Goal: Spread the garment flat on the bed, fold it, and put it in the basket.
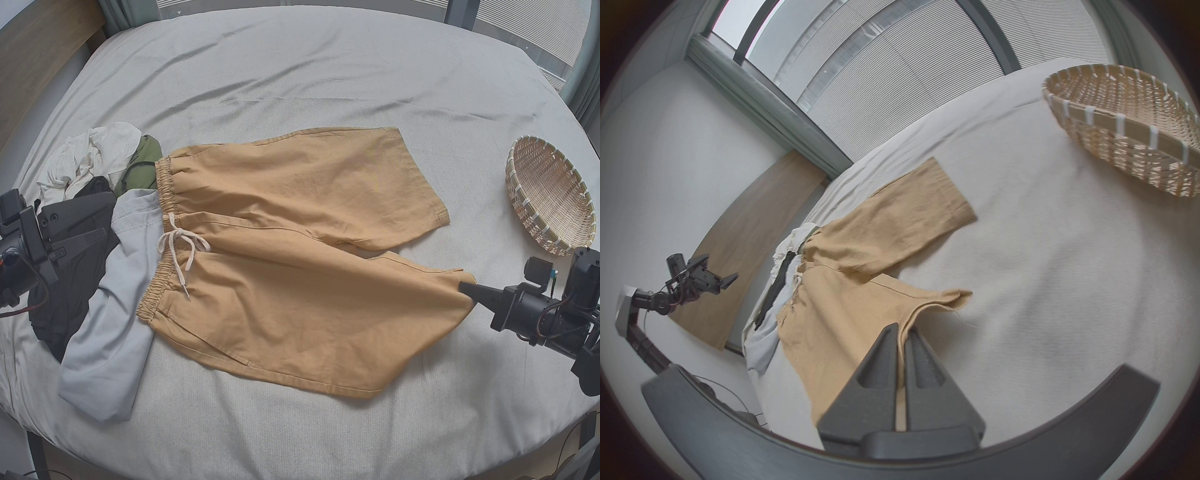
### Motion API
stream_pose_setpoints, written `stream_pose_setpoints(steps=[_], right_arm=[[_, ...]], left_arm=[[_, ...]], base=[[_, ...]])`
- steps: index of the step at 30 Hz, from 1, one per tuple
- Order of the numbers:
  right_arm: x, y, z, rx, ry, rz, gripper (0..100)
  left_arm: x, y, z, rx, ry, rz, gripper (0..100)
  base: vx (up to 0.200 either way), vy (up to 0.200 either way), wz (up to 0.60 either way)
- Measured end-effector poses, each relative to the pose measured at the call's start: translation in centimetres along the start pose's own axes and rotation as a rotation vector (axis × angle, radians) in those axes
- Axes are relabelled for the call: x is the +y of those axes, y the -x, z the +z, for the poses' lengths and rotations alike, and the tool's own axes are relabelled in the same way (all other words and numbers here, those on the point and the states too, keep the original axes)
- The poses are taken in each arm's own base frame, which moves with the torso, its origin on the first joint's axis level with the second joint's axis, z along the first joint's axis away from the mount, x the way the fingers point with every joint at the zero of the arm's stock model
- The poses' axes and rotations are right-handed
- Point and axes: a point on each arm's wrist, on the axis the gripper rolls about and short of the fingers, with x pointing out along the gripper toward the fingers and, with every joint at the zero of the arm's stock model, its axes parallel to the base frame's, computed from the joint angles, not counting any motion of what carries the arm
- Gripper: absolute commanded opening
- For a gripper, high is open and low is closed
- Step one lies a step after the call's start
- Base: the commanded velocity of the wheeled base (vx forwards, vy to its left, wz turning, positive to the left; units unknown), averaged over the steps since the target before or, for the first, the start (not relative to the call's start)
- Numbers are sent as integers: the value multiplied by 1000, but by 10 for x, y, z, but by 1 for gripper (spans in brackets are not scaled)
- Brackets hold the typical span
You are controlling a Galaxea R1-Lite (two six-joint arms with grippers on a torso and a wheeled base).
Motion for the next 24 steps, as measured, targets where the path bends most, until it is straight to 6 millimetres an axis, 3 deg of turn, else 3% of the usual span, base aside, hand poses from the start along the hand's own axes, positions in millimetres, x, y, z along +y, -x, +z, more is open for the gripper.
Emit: stream_pose_setpoints(steps=[4,5,14,24], right_arm=[[-2,2,1,-12,-3,-28,0],[-3,2,0,-12,-3,-31,100],[-5,-8,-4,2,-37,-28,100],[-8,-24,0,-1,-223,-25,100]], left_arm=[[2,1,0,-4,17,8,100],[2,1,0,-5,22,11,100],[5,2,-3,-2,30,18,100],[8,3,-8,-13,19,10,100]], base=[[0,0,0],[0,0,0],[0,0,0],[0,0,0]])
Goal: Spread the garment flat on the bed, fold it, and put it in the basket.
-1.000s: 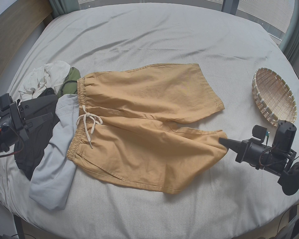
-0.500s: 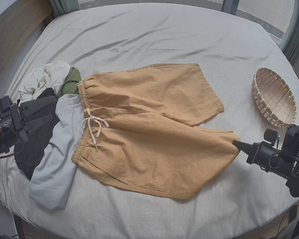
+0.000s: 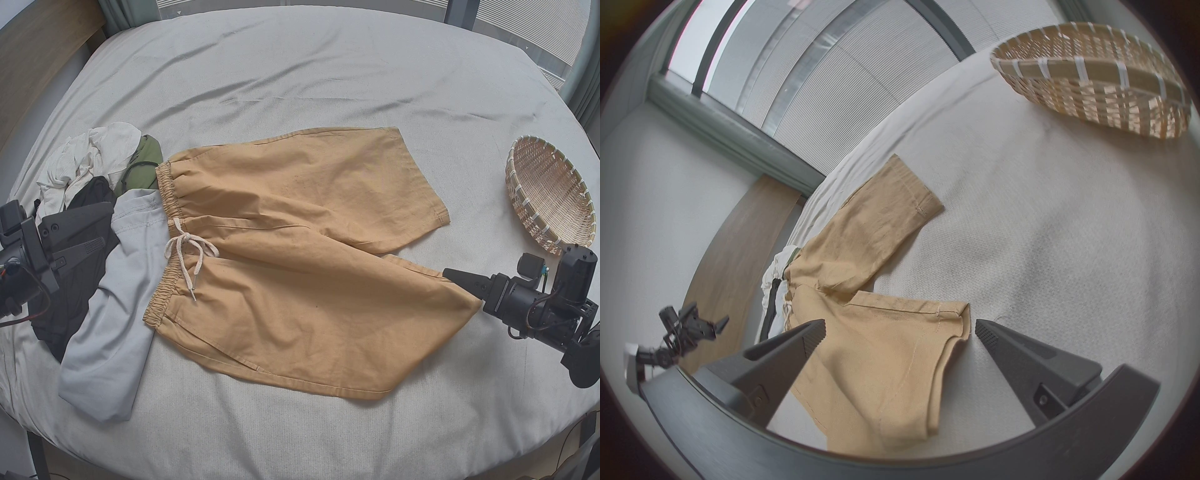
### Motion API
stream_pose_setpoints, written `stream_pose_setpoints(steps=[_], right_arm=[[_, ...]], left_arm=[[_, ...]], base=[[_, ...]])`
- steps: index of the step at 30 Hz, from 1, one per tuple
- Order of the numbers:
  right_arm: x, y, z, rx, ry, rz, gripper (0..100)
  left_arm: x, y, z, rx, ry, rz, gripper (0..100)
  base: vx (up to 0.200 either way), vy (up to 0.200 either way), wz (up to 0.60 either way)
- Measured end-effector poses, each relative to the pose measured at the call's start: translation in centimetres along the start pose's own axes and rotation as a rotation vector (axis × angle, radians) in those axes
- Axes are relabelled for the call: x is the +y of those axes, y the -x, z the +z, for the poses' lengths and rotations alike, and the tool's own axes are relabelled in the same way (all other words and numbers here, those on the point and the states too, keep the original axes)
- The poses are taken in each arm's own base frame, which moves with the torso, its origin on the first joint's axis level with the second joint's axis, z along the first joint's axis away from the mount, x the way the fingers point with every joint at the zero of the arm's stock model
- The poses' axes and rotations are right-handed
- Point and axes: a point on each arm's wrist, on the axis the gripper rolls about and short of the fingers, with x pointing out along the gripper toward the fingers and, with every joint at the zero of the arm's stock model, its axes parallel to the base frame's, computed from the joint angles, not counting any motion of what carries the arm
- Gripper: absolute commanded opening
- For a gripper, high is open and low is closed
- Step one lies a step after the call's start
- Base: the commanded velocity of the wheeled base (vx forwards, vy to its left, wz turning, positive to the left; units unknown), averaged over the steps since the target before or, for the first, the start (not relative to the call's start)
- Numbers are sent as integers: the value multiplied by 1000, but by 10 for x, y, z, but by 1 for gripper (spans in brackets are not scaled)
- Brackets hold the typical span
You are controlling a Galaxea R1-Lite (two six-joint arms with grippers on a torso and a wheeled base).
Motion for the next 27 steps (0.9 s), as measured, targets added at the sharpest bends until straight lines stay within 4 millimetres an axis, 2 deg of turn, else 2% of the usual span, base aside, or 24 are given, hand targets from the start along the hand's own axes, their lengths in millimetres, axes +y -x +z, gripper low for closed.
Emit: stream_pose_setpoints(steps=[10,20,21,27], right_arm=[[0,-12,-8,-12,-132,-107,100],[7,-22,-12,36,-190,-111,100],[7,-23,-11,29,-191,-113,0],[8,-30,-5,-25,-204,-144,0]], left_arm=[[3,0,-5,9,7,3,100],[4,0,-8,6,2,1,100],[4,0,-7,2,-1,0,100],[6,0,-9,4,1,0,100]], base=[[0,0,0],[0,0,0],[0,0,0],[0,0,0]])
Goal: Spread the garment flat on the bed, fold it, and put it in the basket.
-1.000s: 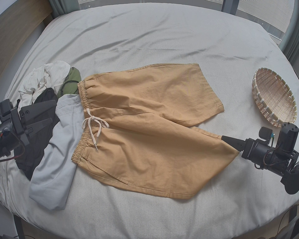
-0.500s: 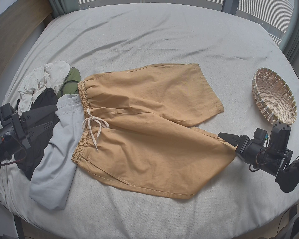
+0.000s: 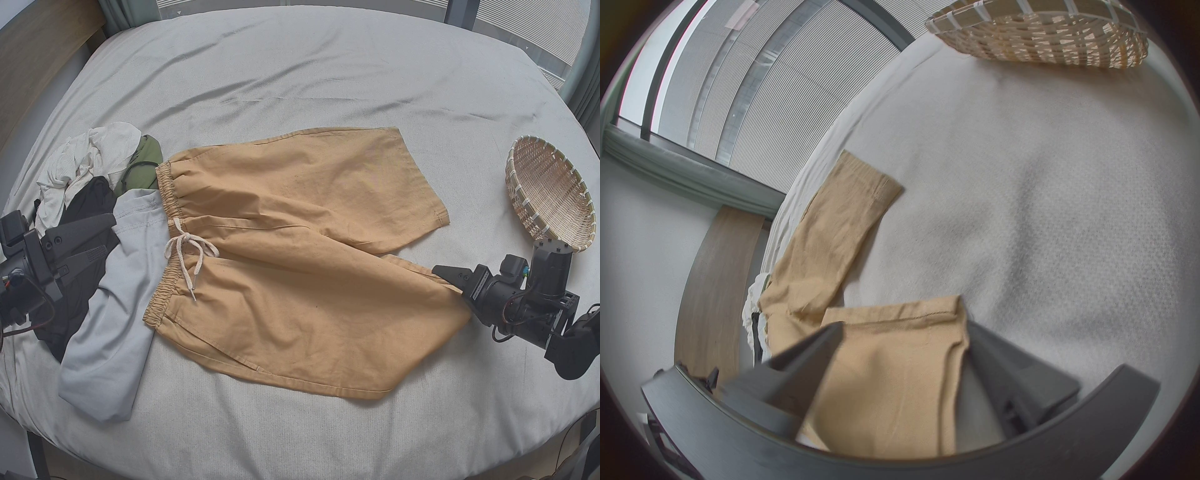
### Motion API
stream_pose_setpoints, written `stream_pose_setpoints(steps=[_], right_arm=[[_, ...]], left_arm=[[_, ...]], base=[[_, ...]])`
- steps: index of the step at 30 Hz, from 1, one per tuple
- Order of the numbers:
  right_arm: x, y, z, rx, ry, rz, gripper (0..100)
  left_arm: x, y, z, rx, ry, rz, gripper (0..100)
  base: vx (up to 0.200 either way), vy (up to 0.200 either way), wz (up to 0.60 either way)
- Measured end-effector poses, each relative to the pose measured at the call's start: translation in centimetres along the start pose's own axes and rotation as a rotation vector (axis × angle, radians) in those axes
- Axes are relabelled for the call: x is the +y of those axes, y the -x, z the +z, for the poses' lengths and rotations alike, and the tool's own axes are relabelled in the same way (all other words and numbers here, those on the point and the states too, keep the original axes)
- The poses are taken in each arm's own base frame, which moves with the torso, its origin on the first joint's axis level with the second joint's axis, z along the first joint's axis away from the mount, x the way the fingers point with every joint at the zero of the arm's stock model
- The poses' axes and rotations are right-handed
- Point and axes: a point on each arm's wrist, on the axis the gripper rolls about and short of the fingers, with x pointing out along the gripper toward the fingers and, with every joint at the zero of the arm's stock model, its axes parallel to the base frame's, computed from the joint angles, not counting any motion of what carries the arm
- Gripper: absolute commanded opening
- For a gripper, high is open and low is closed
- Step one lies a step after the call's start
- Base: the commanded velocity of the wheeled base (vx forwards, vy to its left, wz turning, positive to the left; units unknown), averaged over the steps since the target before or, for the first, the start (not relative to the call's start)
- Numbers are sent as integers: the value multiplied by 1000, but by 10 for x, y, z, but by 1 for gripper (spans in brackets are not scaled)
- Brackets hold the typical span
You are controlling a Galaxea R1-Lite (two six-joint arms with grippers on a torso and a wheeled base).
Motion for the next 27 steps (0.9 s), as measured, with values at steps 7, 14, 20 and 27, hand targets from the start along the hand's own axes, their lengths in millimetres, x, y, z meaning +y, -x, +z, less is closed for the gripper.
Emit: stream_pose_setpoints(steps=[7,14,20,27], right_arm=[[5,-6,10,-41,-22,19,0],[14,-8,23,-120,1,86,0],[16,-13,26,-132,59,96,0],[16,-19,28,-184,108,136,100]], left_arm=[[1,0,-2,5,3,2,100],[2,0,-3,4,3,4,100],[2,1,-3,3,3,6,100],[3,1,-4,4,5,8,100]], base=[[0,0,0],[0,0,0],[0,0,0],[0,0,0]])
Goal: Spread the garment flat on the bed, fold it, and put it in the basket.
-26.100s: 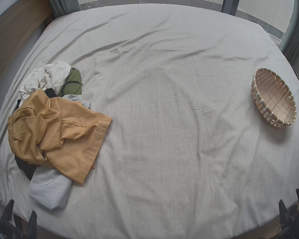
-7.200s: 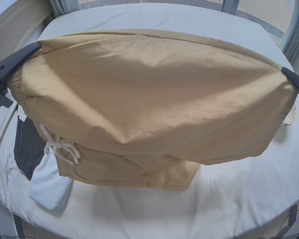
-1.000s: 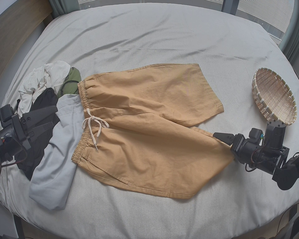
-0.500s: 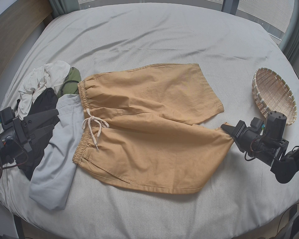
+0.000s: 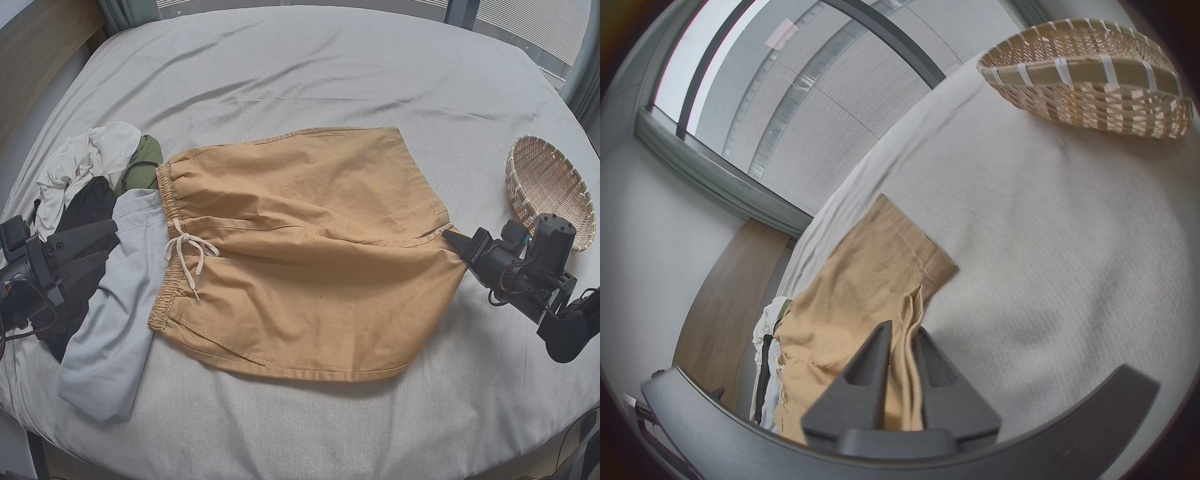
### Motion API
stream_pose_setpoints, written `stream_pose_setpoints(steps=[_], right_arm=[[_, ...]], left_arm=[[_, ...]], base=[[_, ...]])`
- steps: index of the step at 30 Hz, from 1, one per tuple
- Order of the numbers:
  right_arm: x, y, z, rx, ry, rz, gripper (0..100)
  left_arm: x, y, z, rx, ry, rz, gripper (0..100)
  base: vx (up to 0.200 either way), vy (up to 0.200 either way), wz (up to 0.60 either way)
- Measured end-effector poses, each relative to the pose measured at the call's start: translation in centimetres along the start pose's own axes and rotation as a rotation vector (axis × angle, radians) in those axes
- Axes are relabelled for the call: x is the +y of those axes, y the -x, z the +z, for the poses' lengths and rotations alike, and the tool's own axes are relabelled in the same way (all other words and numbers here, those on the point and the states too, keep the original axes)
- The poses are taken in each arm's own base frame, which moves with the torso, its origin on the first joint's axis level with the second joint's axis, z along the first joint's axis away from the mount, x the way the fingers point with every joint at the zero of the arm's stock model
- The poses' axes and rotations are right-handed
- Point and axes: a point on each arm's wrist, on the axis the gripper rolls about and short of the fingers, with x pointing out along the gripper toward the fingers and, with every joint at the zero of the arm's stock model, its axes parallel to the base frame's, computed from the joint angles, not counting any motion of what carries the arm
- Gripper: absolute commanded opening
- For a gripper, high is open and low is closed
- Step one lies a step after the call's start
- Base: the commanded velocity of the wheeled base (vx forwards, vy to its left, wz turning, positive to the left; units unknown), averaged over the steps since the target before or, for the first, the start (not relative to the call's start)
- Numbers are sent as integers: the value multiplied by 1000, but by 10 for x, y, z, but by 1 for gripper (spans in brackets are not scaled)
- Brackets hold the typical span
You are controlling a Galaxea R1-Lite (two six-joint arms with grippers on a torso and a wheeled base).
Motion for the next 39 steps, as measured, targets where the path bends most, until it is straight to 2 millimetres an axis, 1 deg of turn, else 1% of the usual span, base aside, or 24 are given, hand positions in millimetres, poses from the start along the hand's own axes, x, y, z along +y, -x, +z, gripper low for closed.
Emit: stream_pose_setpoints(steps=[3,5,13,21,25,30,39], right_arm=[[-3,-1,-3,-1,4,-1,100],[-6,2,-9,21,5,-12,100],[-13,23,-30,122,42,-12,100],[-12,40,-38,129,52,73,100],[-9,52,-45,166,54,138,100],[-5,69,-49,224,48,190,100],[-2,103,-48,305,30,172,100]], left_arm=[[1,0,-1,-4,-4,-3,100],[1,1,-2,-8,-8,-6,100],[4,2,-8,-12,-10,-9,100],[6,2,-12,-5,-2,-3,100],[6,3,-12,-4,-1,-3,100],[6,3,-12,-6,-3,-5,100],[5,3,-11,-8,-4,-6,100]], base=[[0,0,0],[0,0,0],[0,0,0],[0,0,0],[0,0,0],[0,0,0],[0,0,0]])
